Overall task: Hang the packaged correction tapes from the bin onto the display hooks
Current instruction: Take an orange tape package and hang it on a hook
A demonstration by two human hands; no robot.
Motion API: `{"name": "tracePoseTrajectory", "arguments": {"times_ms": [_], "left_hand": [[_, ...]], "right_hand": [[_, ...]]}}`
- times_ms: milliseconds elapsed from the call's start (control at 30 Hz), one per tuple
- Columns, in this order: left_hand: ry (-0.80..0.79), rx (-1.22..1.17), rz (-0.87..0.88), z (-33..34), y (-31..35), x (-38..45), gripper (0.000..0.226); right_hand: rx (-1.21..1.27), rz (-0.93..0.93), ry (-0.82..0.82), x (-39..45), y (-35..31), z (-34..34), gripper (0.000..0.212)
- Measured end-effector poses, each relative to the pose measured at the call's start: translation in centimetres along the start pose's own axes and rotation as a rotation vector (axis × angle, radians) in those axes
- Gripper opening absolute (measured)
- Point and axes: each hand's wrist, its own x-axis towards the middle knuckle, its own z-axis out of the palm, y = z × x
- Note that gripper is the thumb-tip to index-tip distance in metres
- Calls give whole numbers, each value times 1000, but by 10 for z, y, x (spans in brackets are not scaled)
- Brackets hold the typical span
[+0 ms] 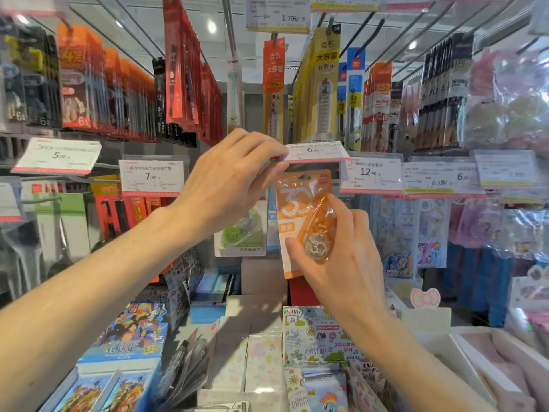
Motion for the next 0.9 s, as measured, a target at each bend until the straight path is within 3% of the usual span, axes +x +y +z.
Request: {"name": "tracePoseTrajectory", "arguments": {"times_ms": [300, 500, 667, 900], "left_hand": [[-7, -9, -8, 2, -1, 0, 31], [-18, -15, -32, 2, 0, -2, 30], [-29, -16, -53, 2, 3, -3, 31], [-16, -45, -90, 5, 9, -9, 32]], "right_hand": [[-103, 59, -61, 7, 0, 17, 84], [-211, 129, -122, 19, 3, 44, 71], [-250, 160, -154, 26, 5, 59, 89], [-215, 183, -213, 32, 7, 67, 88]]}}
